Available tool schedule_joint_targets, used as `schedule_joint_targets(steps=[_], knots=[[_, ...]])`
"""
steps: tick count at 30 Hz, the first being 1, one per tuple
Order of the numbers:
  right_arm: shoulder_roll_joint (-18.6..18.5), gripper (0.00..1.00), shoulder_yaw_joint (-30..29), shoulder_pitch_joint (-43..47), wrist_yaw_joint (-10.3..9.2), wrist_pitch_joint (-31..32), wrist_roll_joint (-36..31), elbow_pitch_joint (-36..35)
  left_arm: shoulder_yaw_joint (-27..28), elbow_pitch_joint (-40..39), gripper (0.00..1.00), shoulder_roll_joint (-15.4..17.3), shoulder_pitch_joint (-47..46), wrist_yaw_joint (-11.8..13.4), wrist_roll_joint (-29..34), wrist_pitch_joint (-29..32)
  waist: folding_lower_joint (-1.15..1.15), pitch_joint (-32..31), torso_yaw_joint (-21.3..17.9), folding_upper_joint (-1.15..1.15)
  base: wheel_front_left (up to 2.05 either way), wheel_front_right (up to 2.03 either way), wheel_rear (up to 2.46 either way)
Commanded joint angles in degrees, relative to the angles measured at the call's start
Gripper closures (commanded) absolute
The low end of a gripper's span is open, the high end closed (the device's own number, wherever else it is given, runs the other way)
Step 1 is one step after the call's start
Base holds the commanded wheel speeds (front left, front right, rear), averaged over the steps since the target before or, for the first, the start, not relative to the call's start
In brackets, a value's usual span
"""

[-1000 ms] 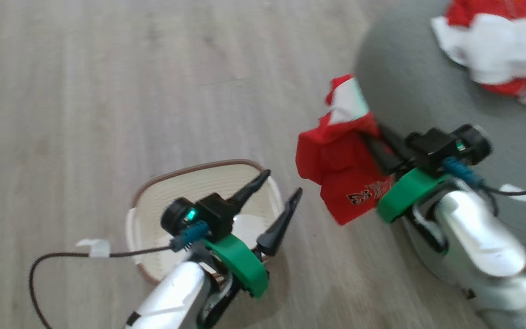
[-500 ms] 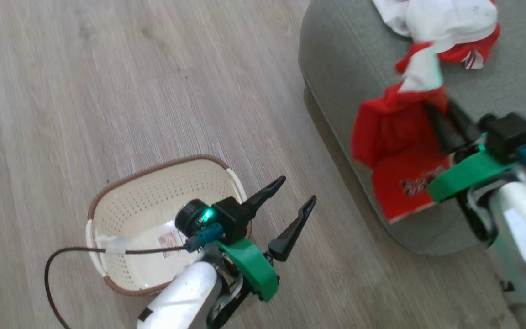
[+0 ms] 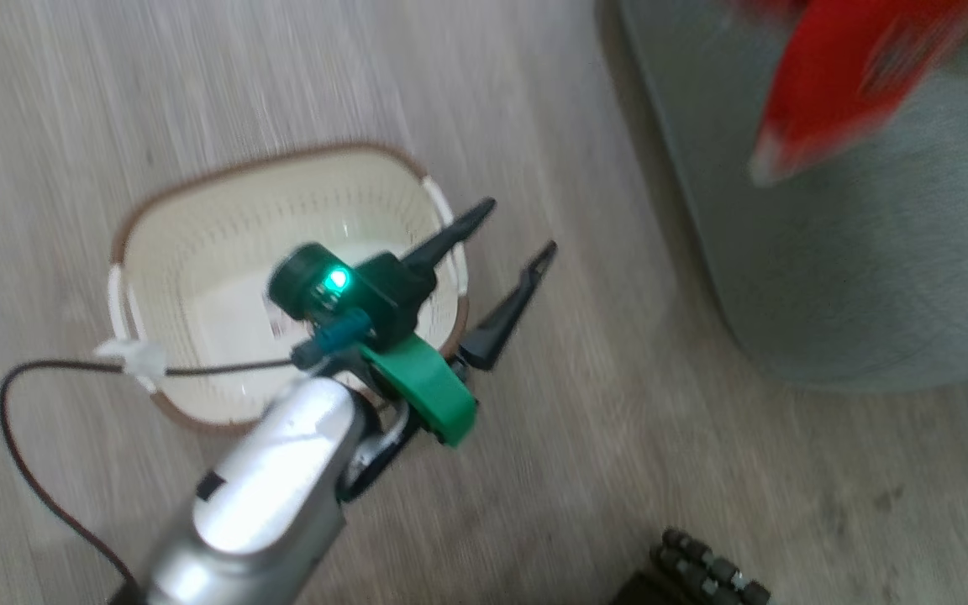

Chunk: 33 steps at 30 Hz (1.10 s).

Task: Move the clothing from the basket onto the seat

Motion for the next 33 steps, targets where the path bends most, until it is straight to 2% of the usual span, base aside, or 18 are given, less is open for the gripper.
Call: schedule_joint_targets(steps=[1,6,11,12,15,20,21,22,23,24,28,33], knots=[[-3.4,1.00,-3.6,-8.0,-0.02,1.5,-0.3,0.9,2.2,-2.4,0.00,1.5,-2.2,0.0,0.5,0.4,-0.02,9.5,3.3,0.00,0.00,0.00,0.00],[-10.0,1.00,-15.7,-24.0,-0.02,5.6,-4.4,7.0,3.1,-3.4,0.00,3.2,-3.7,0.0,0.4,0.4,-0.02,16.3,6.4,0.00,0.00,0.00,0.00],[-15.5,1.00,-25.3,-30.3,-0.02,9.3,-8.8,10.9,3.4,-5.0,0.00,4.0,-4.1,0.0,0.0,0.6,-0.02,21.6,8.3,0.00,0.00,0.00,0.00],[-15.5,1.00,-25.3,-30.3,-0.02,9.3,-8.8,10.9,3.4,-5.0,0.00,4.0,-4.1,0.0,0.0,0.6,-0.02,21.6,8.3,0.00,0.00,0.00,0.00],[-15.5,1.00,-30.8,-28.6,-0.02,9.3,-10.1,14.2,3.9,-6.1,0.00,5.0,-4.3,0.3,0.1,1.2,-0.02,24.1,8.2,0.00,0.00,0.00,0.00],[-10.8,1.00,-36.4,-23.8,-0.02,5.5,-12.1,20.7,4.0,-7.1,0.00,5.8,-4.4,0.9,0.3,1.8,-0.02,25.3,7.6,0.00,0.00,0.00,0.00],[-10.0,0.87,-37.1,-23.2,-0.02,4.5,-12.3,21.9,4.1,-7.1,0.00,5.9,-4.2,1.0,0.2,1.9,-0.02,25.0,7.4,0.00,0.00,0.00,0.00],[-9.2,0.67,-37.5,-22.9,-0.02,3.4,-12.3,22.9,4.1,-7.2,0.00,5.9,-4.0,1.2,0.0,1.9,-0.02,24.7,7.3,0.00,0.00,0.00,0.00],[-8.4,0.42,-37.1,-22.7,-0.02,2.5,-11.7,23.7,4.4,-7.2,0.00,5.9,-3.7,1.5,-0.3,1.8,-0.02,24.3,7.1,0.00,0.00,0.00,0.00],[-7.9,0.00,-36.1,-22.2,-0.02,2.1,-11.3,24.6,4.8,-7.1,0.00,6.1,-3.5,1.9,-0.4,1.7,-0.02,23.8,6.9,0.00,0.00,0.00,0.00],[-7.7,0.00,-30.6,-19.0,-0.02,0.7,-9.5,26.4,6.5,-6.9,0.00,7.3,-1.9,3.1,-1.3,1.1,-0.02,20.5,5.6,0.00,0.00,0.00,0.00],[-9.8,0.00,-22.7,-12.5,-0.02,-0.1,-6.9,23.6,7.9,-5.6,0.00,7.8,0.4,3.8,-3.3,0.3,-0.02,13.9,4.9,0.00,0.00,0.00,0.00]])
